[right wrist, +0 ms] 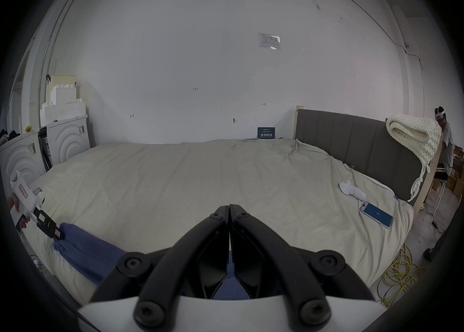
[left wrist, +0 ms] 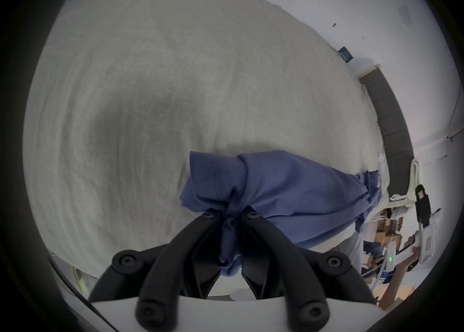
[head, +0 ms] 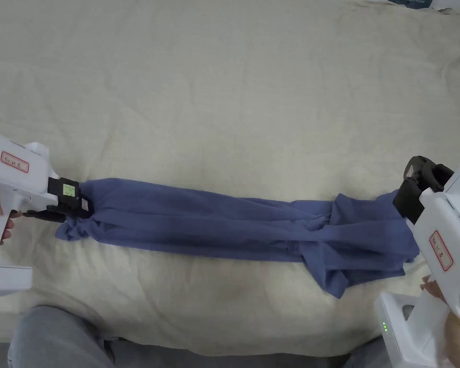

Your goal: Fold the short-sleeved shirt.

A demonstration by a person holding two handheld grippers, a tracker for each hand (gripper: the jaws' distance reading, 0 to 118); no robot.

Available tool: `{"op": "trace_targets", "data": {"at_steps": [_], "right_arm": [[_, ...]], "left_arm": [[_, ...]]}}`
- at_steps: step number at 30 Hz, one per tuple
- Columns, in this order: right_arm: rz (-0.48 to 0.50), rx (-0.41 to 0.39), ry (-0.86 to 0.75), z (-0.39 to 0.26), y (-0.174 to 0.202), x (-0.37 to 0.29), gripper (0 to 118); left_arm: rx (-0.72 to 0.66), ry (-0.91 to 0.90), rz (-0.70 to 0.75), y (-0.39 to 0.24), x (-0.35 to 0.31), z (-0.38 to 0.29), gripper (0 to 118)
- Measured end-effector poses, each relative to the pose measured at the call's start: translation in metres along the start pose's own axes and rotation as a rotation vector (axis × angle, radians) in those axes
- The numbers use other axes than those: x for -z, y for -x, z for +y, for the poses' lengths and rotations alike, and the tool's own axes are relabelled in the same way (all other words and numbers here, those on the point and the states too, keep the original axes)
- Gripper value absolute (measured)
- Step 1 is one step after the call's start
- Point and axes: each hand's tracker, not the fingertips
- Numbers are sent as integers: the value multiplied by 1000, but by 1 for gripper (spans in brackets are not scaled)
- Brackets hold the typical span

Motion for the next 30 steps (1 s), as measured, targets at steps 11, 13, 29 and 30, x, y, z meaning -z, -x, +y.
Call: {"op": "trace_targets", "data": {"at_steps": [11,13,29,30], "right_arm": [[13,-24,0,3,8,-3,0],[13,-25,-3,4,7,-3,0],[13,16,-18,2,-7,-5,0],[15,22,-17,2,-8,-5,0]], "left_arm": [[-122,-103,17,-8,-21,-6,8],[-135,-130,16,-12,-33,-5,8],[-203,-218,233,13,-108,6,8],[-205,-220,232,12,-112,5,8]]}}
